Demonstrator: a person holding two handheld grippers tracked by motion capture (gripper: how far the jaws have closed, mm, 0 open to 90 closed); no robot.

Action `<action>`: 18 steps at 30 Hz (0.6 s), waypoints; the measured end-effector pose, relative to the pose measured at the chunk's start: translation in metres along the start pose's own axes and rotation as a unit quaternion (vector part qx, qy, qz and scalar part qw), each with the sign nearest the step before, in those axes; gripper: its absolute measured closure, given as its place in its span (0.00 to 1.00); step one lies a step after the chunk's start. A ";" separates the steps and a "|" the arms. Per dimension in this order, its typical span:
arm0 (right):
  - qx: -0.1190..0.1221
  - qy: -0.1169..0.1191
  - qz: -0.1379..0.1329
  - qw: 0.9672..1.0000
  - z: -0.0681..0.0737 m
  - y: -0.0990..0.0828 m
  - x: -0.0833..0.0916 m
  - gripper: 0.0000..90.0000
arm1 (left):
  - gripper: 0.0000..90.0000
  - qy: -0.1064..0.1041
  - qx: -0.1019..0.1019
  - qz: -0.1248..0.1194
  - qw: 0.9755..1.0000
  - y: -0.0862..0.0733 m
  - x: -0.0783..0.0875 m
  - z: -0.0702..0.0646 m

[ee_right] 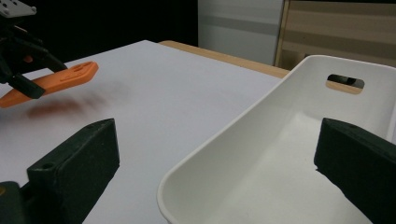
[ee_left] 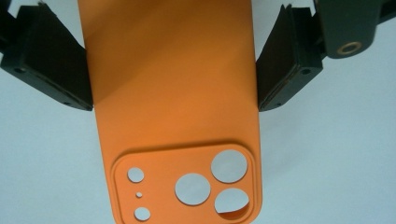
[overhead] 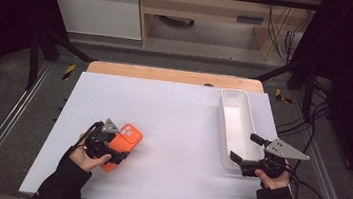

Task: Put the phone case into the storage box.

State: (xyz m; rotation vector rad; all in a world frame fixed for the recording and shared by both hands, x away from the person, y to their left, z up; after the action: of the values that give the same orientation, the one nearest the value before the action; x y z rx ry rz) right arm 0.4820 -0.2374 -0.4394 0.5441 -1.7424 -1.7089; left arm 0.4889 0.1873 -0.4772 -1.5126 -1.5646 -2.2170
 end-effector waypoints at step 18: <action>0.004 0.007 0.000 1.000 0.003 0.002 0.000 0.01 | 0.15 -0.014 -0.020 -0.047 0.999 0.016 0.015 -0.014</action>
State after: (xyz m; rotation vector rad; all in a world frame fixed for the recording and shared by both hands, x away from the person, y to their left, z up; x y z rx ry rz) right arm 0.4805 -0.2349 -0.4377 0.5584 -1.7406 -1.6947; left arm 0.4797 0.1767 -0.4557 -1.5180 -1.6416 -2.3005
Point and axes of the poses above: each handheld gripper's, and its own axes: x roughly backward along the jaws, y roughly out of its top, z roughly to its left, the point moved 6 cm from there along -x, roughly forward along the jaws, and after that the axes turned 7 degrees about -z, right-handed, at the moved point
